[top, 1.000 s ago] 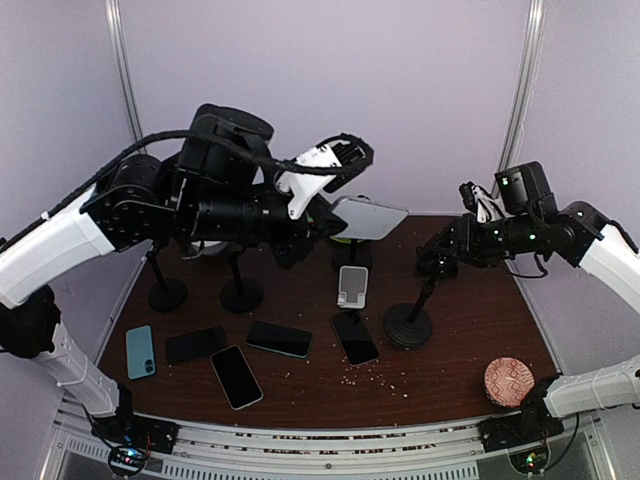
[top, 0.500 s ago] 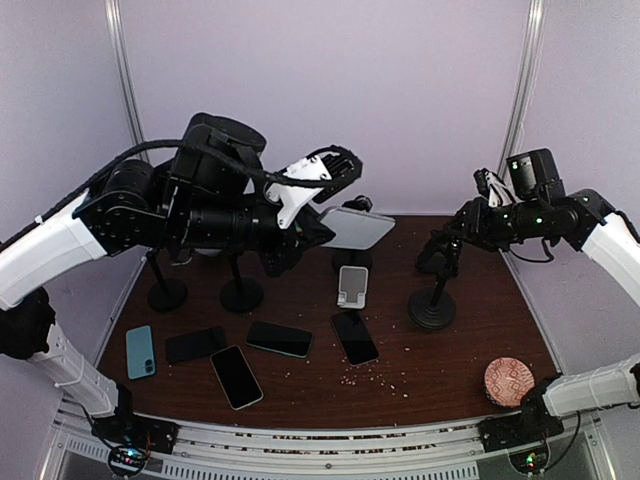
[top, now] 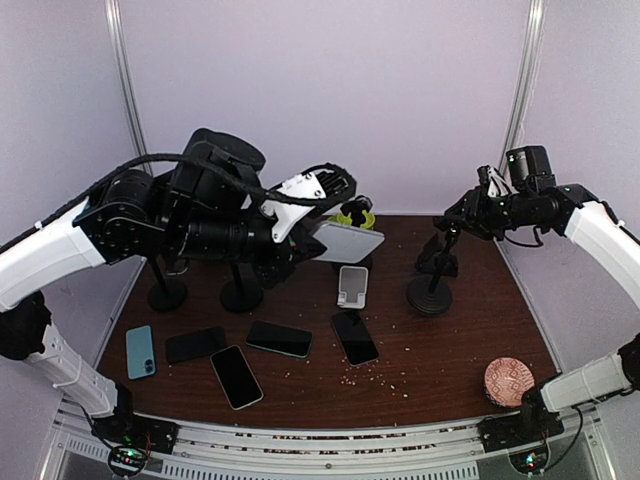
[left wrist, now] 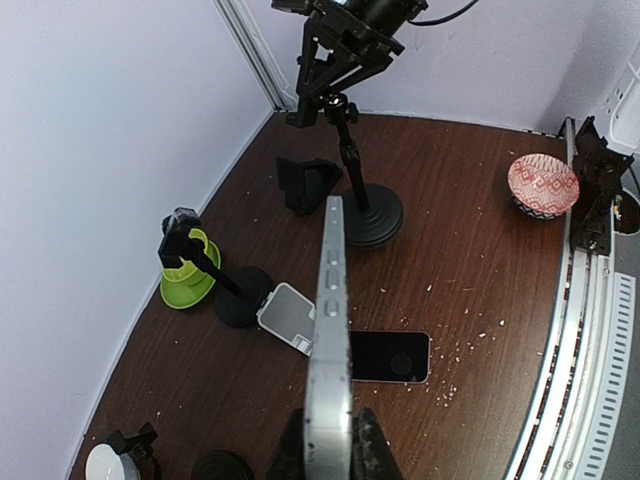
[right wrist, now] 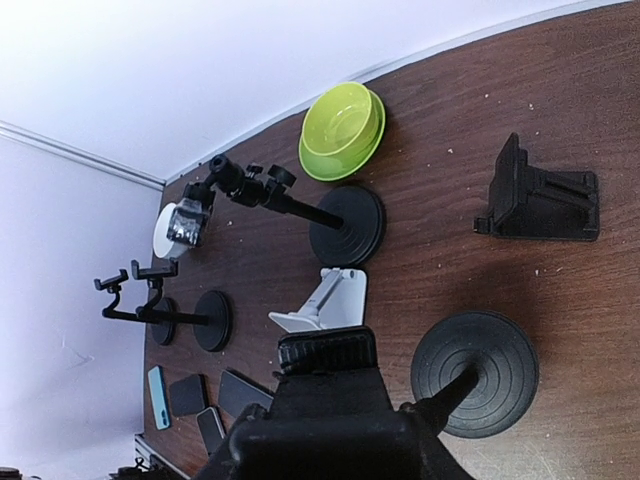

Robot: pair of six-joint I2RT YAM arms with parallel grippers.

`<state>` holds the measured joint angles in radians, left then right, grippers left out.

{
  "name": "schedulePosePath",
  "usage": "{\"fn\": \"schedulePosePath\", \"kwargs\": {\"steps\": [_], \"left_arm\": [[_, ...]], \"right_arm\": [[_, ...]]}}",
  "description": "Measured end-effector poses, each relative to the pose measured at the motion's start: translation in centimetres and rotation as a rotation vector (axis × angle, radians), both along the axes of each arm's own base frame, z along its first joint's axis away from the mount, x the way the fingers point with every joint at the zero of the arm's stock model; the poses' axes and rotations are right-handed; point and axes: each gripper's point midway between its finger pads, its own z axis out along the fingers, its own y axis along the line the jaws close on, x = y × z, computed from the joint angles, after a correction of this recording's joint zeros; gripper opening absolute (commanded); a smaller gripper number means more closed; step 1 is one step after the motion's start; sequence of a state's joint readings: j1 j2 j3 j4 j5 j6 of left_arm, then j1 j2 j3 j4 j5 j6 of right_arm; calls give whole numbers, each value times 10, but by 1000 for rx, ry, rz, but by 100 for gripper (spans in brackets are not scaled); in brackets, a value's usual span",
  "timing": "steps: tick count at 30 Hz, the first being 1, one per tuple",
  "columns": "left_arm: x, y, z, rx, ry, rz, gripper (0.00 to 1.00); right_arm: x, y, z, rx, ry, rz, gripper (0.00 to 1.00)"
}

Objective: Remove the phone from the phone stand
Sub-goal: Place the phone stand at the center of the board.

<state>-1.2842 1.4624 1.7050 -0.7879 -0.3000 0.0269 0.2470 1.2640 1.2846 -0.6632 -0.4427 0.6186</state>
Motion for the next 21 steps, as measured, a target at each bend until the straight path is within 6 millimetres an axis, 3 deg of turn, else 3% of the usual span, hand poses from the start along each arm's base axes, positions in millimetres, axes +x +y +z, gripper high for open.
{"fn": "schedulePosePath", "kwargs": {"steps": [8, 12, 17, 21], "left_arm": [[1, 2, -11, 27, 7, 10, 0], [0, 6, -18, 49, 16, 14, 0], [-1, 12, -20, 51, 25, 20, 0], [-2, 14, -20, 51, 28, 20, 0]], "right_arm": [[23, -20, -7, 43, 11, -57, 0], [29, -40, -11, 57, 16, -97, 0], [31, -67, -32, 56, 54, -160, 1], [26, -73, -49, 52, 86, -173, 6]]}}
